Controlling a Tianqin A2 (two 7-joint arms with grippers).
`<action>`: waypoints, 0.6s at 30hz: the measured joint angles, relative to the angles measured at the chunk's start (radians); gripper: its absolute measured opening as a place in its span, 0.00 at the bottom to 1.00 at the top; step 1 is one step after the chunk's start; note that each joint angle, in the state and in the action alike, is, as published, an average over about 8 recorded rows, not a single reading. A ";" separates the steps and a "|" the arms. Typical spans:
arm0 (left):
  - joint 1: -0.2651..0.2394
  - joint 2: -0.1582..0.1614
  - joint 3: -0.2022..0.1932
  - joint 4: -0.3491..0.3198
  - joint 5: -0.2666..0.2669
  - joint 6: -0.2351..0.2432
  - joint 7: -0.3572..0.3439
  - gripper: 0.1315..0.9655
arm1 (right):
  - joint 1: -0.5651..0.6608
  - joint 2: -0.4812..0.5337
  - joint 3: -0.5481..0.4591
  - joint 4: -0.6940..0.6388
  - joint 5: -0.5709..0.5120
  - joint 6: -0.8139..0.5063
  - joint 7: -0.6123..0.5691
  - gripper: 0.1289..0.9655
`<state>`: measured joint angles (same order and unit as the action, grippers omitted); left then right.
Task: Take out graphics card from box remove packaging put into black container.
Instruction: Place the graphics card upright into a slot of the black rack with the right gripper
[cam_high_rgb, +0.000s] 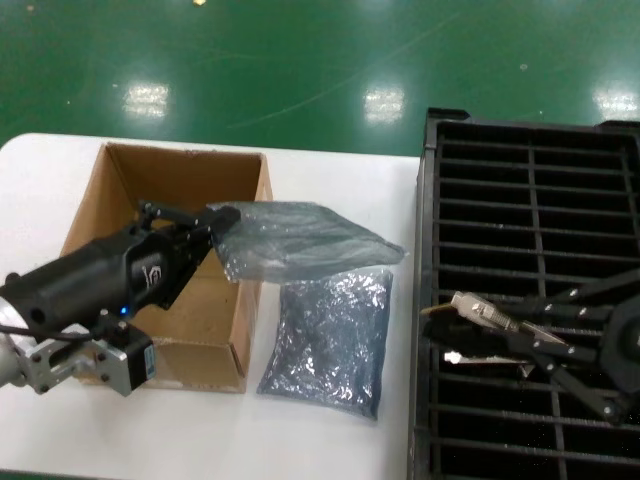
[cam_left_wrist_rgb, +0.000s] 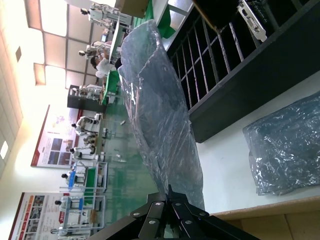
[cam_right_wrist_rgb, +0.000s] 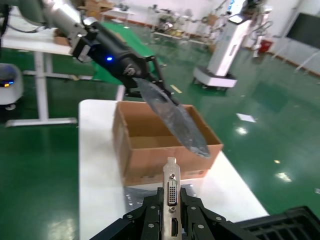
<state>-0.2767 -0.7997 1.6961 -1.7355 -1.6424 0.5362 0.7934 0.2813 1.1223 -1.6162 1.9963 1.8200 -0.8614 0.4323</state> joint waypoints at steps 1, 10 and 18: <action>0.000 0.000 0.000 0.000 0.000 0.000 0.000 0.01 | 0.034 -0.003 -0.024 -0.006 -0.004 -0.022 0.010 0.07; 0.000 0.000 0.000 0.000 0.000 0.000 0.000 0.01 | 0.319 -0.054 -0.204 -0.061 -0.066 -0.232 0.103 0.07; 0.000 0.000 0.000 0.000 0.000 0.000 0.000 0.01 | 0.476 -0.057 -0.279 -0.100 -0.088 -0.404 0.170 0.07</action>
<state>-0.2767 -0.7997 1.6961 -1.7355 -1.6424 0.5362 0.7934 0.7571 1.0653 -1.8949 1.8968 1.7324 -1.2657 0.6022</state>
